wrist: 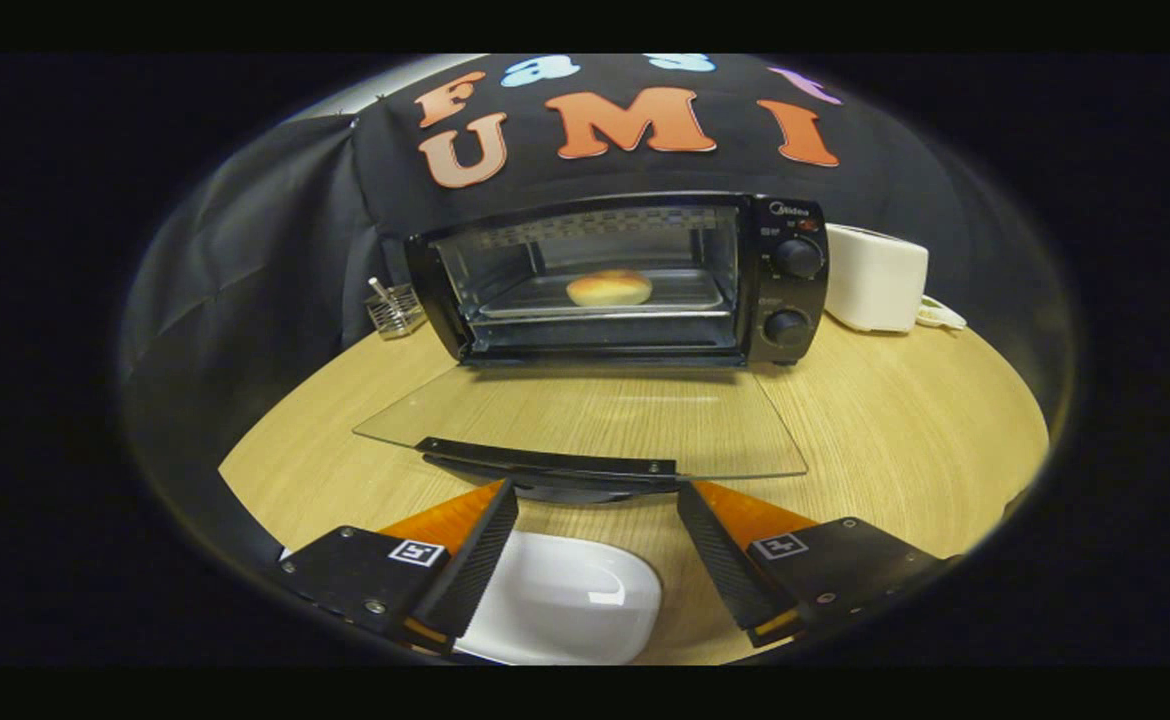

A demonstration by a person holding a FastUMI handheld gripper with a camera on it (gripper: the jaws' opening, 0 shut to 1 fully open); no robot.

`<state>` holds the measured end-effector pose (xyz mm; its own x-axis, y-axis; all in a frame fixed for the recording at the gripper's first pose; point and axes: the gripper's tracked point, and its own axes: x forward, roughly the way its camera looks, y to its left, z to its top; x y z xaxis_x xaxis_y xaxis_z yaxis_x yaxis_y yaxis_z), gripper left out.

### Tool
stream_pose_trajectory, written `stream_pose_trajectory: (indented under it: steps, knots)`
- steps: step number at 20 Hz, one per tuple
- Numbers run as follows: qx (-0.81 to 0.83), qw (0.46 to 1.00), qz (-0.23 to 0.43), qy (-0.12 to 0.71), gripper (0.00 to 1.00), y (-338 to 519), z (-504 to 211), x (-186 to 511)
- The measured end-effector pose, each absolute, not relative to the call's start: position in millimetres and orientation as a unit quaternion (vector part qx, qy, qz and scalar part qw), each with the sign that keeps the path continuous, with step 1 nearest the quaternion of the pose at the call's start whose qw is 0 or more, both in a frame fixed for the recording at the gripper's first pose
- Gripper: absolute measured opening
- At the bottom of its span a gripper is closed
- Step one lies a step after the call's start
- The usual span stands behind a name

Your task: Open the toaster oven, put the food inside, and close the toaster oven door.

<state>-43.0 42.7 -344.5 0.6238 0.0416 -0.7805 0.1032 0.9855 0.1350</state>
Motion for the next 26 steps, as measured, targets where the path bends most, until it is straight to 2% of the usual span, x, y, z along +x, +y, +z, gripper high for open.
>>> stream_pose_trajectory:
  steps: [9, 13, 21, 23, 24, 26]
  knots:
    - [0.117, 0.923, -0.007, 0.366, 0.96, 35.6, -298.0, 4.4]
    - [0.121, 0.935, -0.003, 0.333, 0.99, 30.0, -280.5, 31.7]
    - [0.13, 0.949, -0.02, 0.288, 1.0, 9.3, -262.8, 111.1]
    - [0.079, 0.96, -0.047, 0.265, 0.99, -6.0, -254.3, 130.3]
    - [0.06, 0.963, -0.043, 0.258, 0.95, -5.8, -248.7, 135.2]
    - [0.04, 0.967, -0.039, 0.25, 0.94, 2.5, -244.2, 141.3]
